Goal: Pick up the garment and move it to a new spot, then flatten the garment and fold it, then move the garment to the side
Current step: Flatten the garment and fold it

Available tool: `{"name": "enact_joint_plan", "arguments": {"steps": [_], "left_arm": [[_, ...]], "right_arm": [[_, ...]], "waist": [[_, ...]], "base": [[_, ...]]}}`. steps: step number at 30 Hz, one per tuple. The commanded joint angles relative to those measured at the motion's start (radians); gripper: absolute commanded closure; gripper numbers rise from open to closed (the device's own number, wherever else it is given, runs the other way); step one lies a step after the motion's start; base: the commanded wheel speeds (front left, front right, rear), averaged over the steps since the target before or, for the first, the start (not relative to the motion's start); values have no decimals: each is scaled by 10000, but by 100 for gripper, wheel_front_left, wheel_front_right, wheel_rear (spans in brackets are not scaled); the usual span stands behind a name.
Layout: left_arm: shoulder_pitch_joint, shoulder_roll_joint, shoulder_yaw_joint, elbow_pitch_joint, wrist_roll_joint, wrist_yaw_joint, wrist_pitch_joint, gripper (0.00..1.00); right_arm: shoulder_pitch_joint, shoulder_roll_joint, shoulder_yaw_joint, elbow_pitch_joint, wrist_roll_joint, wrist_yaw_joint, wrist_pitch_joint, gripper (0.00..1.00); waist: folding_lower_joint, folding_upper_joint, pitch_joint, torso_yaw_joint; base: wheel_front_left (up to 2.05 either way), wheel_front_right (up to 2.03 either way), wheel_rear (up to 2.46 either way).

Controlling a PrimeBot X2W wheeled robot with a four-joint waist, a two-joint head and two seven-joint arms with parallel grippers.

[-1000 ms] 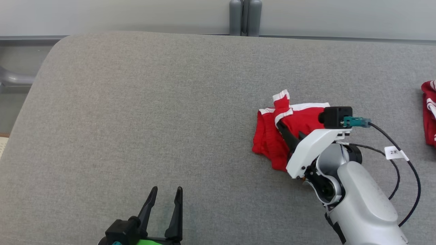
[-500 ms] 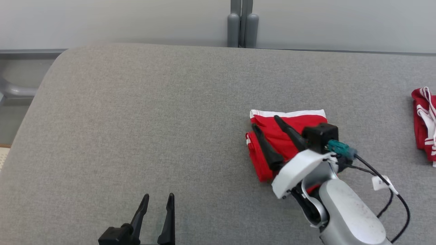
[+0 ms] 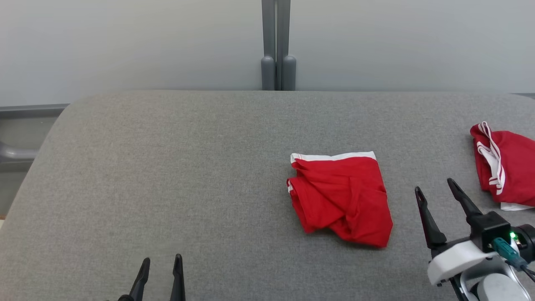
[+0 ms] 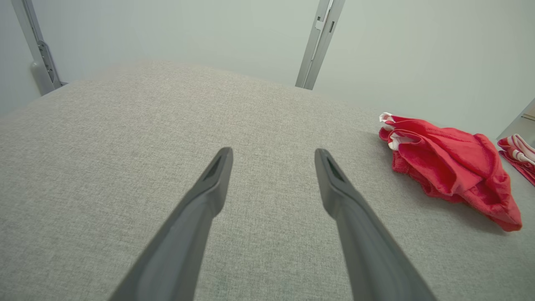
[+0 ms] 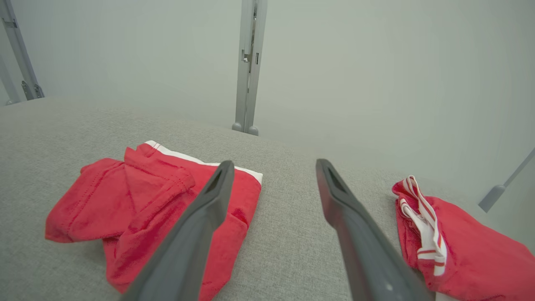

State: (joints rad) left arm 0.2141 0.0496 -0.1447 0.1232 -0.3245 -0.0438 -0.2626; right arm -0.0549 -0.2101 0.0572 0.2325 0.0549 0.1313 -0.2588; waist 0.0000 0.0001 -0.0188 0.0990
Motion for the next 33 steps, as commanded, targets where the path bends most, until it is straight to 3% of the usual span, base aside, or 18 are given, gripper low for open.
{"name": "enact_joint_plan", "arguments": {"steps": [1,7,13,14,15,16,19,27,33], "left_arm": [[187,28,119,-36,52,-39,-23,0],[126,25,270,74,332,-237,-23,0],[85,27,366,89,411,-293,-21,0],[17,25,359,109,437,-318,-21,0],[-31,25,339,115,444,-335,-21,0],[-92,27,302,129,464,-341,-23,0],[-245,25,166,180,525,-411,-23,0],[-804,27,-123,214,190,-520,-23,0],[-838,27,-202,272,177,-516,-23,0]], "right_arm": [[332,32,-225,-173,-6,-15,-55,0],[1497,364,-1168,105,-118,-15,-61,0],[1065,645,-1257,-56,25,-15,-62,0],[704,633,-1139,12,76,-15,-63,42],[504,638,-1068,130,147,-15,-63,54],[229,589,-864,320,183,-15,-61,100],[-698,431,-325,1087,-57,-17,-62,100],[-2528,868,471,3719,-454,-17,-59,100],[-2767,1191,980,4290,-381,-17,-60,100]], "waist": [[0,-1,-233,-71],[0,-1,-330,-65],[0,-1,-214,-172],[0,-1,-92,-189],[0,-1,-31,-186],[0,-1,50,-172],[0,-1,340,-71],[0,-1,915,493],[0,-1,1014,758]], "base": [[0,0,0],[0,0,0],[0,0,0],[0,0,0],[0,0,0],[0,0,0],[0,0,0],[0,0,0],[0,0,0]]}}
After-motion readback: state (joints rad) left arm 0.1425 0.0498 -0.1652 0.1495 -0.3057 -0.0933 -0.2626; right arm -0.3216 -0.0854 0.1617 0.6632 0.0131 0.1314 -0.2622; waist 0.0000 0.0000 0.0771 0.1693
